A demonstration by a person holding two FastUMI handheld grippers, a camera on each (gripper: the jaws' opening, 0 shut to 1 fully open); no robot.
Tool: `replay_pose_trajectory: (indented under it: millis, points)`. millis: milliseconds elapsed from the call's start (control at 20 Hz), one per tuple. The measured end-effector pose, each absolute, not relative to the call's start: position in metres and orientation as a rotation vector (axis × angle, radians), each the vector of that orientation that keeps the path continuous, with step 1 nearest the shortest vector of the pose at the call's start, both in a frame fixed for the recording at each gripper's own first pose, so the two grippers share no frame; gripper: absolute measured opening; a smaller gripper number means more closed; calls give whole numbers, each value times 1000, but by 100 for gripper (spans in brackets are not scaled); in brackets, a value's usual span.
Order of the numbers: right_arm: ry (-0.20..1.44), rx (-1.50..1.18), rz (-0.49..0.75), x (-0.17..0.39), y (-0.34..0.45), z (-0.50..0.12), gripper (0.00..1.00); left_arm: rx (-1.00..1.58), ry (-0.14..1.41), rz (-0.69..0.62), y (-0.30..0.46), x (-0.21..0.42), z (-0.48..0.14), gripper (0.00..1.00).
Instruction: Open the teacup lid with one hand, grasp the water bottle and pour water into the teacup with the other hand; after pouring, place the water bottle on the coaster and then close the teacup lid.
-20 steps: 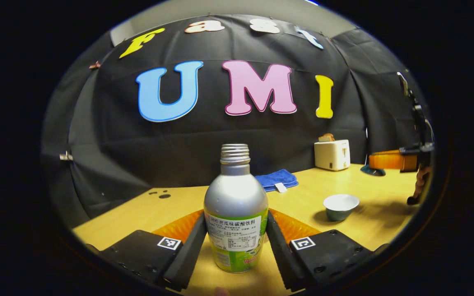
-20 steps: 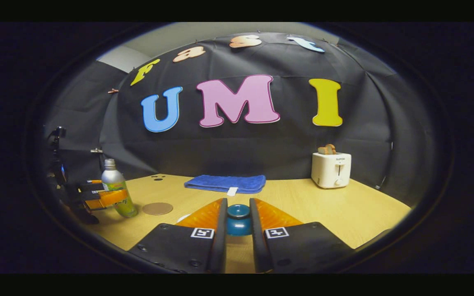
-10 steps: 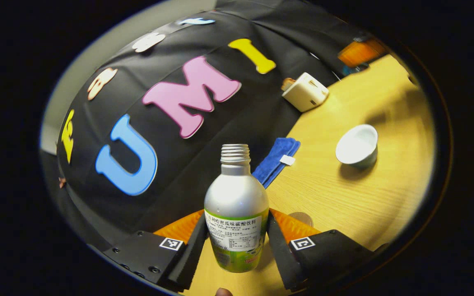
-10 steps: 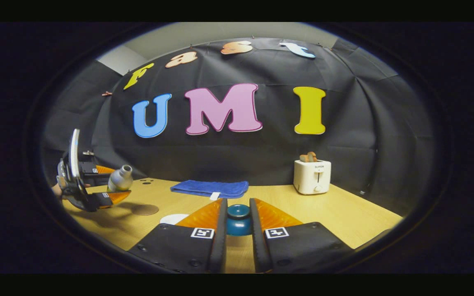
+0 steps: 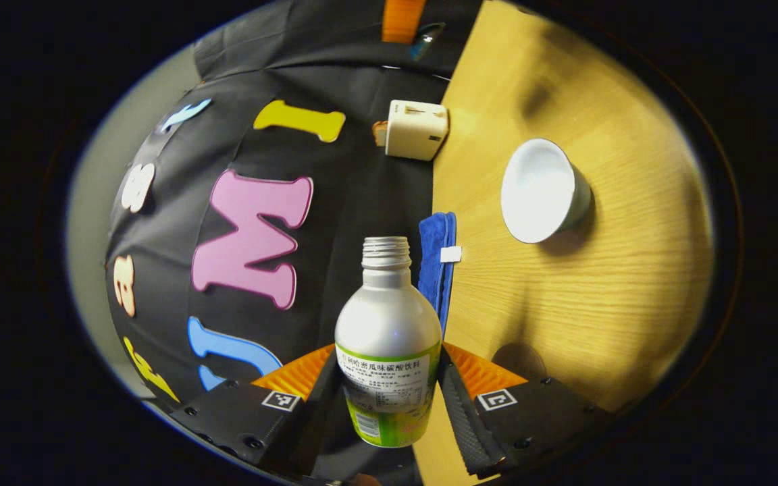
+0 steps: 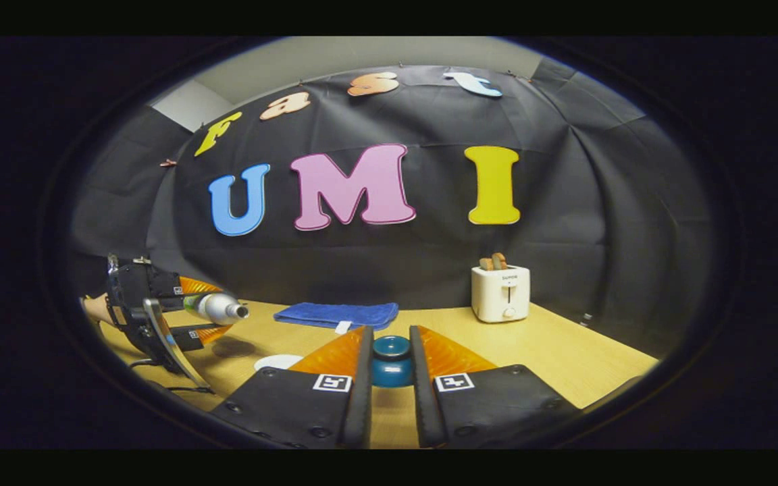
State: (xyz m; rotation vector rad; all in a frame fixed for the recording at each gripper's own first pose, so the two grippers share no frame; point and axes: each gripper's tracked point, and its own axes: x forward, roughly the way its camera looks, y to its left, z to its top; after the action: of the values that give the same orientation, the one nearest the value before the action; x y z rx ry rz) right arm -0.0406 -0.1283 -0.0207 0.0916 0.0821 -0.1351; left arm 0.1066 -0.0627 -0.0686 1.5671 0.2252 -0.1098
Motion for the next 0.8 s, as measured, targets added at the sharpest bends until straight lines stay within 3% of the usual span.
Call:
replay_pose_trajectory:
  millis: [250,300,800]
  points:
    - [76,99,-142,-42,-133,-18,26,1719,281,-173,-58,114,-75,80]
    - [78,100,-142,-41,-133,-19,30,1730,280,-181,-58,116,-78,80]
    - [78,101,-137,-40,-132,-19,26,1869,246,-256,-73,121,-84,80]
